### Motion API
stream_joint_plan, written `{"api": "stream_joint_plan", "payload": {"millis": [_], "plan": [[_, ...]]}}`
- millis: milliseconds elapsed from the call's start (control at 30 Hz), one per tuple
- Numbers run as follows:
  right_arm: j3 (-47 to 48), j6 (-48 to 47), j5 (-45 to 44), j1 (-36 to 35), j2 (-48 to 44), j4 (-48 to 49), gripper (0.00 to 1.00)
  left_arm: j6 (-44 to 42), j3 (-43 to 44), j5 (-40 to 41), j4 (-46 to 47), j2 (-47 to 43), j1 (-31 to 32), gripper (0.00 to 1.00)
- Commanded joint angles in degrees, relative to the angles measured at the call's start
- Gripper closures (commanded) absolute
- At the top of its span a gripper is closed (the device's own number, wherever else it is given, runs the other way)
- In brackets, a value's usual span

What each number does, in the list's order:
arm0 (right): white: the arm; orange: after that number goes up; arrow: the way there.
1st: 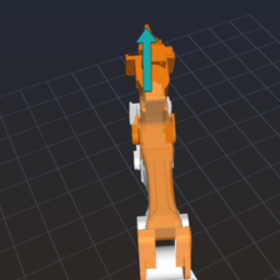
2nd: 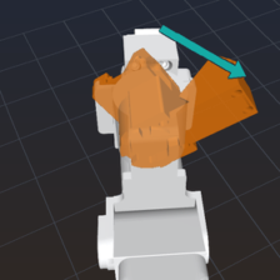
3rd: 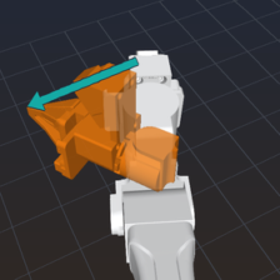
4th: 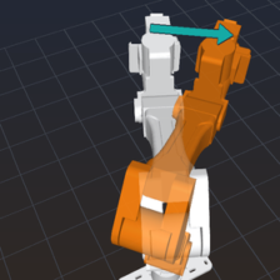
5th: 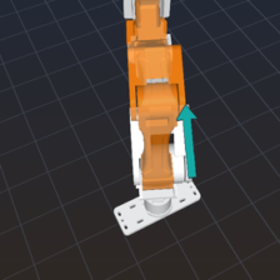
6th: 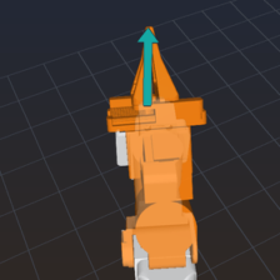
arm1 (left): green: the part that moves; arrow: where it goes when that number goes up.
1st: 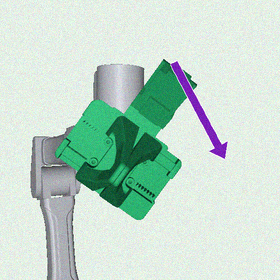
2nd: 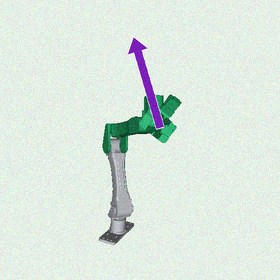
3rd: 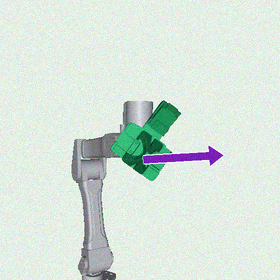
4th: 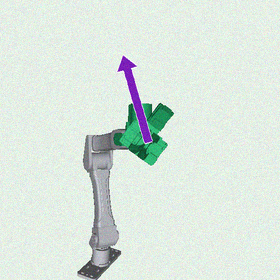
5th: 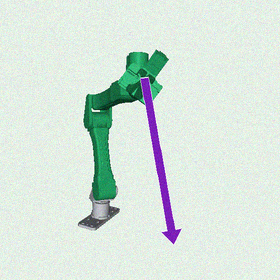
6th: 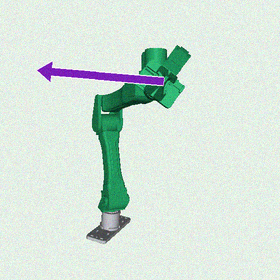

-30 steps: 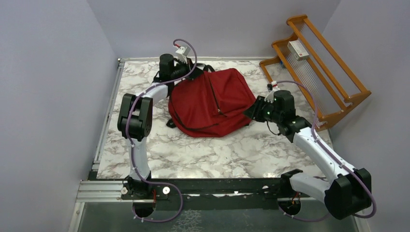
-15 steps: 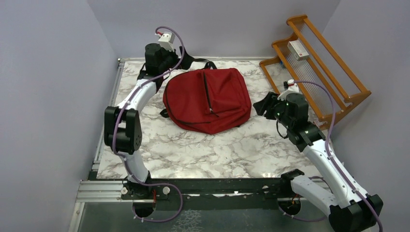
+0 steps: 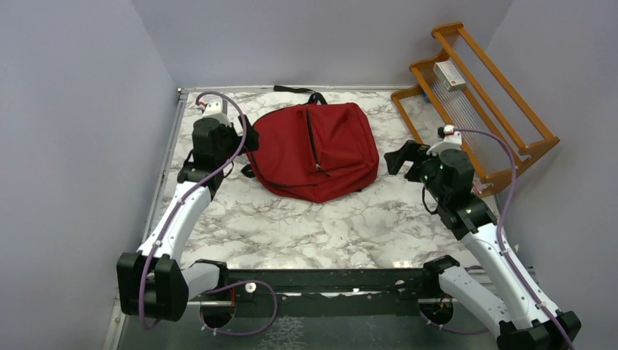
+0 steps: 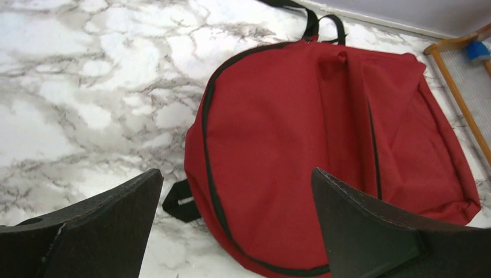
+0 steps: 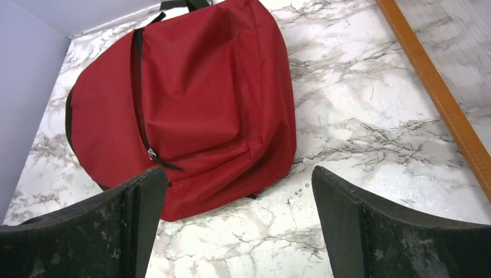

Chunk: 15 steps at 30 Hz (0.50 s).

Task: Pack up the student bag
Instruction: Reset both arms

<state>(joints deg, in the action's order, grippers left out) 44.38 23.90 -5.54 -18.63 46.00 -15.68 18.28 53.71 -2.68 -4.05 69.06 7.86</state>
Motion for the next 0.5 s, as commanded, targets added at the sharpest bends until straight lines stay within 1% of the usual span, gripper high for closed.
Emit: {"api": "stream_joint_plan", "payload": {"millis": [0, 100, 167, 300, 467], "plan": [[-4.4, -1.1, -2.9, 0.3, -3.7, 5.7, 0.0, 1.6, -7.6, 5.2, 0.6, -6.3, 0.0, 0.01], [-7.7, -2.1, -3.7, 0.3, -5.0, 8.9, 0.0, 1.5, -11.8, 5.9, 3.7, -9.0, 0.0, 0.01], [-8.6, -2.3, -4.4, 0.3, -5.2, 8.8, 0.0, 1.3, -13.5, 5.9, 6.3, -9.6, 0.0, 0.01], [-8.5, -2.6, -5.5, 0.3, -5.3, 6.8, 0.0, 1.4, -14.2, 5.8, 8.2, -8.9, 0.0, 0.01], [-10.2, -2.3, -7.8, 0.3, -5.8, 7.6, 0.0, 1.7, -14.3, 6.9, 9.5, -9.0, 0.0, 0.01]]}}
